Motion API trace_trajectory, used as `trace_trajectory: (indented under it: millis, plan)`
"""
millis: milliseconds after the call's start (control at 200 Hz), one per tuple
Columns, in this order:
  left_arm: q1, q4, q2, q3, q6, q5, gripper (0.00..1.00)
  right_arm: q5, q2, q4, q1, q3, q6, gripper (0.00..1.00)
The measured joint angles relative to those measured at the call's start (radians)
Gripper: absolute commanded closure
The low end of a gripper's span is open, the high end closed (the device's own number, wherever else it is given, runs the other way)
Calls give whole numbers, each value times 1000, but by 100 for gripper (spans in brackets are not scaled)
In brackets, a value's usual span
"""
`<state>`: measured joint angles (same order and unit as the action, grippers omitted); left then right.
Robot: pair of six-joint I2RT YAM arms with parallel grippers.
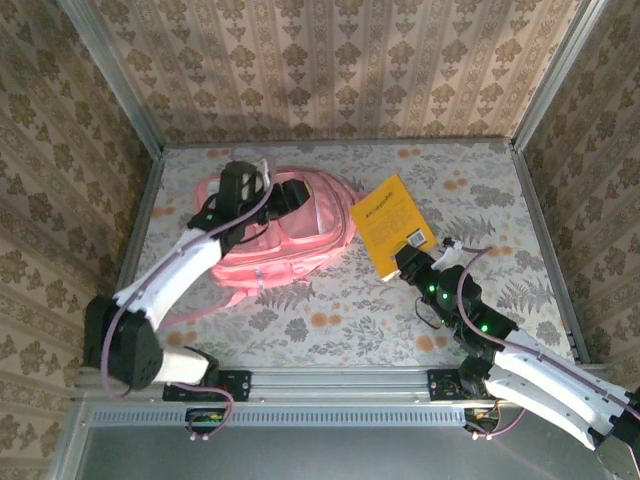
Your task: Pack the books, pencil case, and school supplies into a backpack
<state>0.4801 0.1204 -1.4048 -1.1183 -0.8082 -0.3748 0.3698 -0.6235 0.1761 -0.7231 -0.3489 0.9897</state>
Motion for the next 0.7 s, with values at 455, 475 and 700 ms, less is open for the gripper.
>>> trace_trajectory:
  millis: [455,475,700]
  plan:
    - [-68,71,-443,-221,70,-150,62,24,174,-160,55,54,-69,100]
    - [-68,66,-451,-227,68,-157,62,23,174,-161,58,59,-69,100]
    - [-69,28,-516,-278,53,-192,66,5,174,-175,95,109,-51,100]
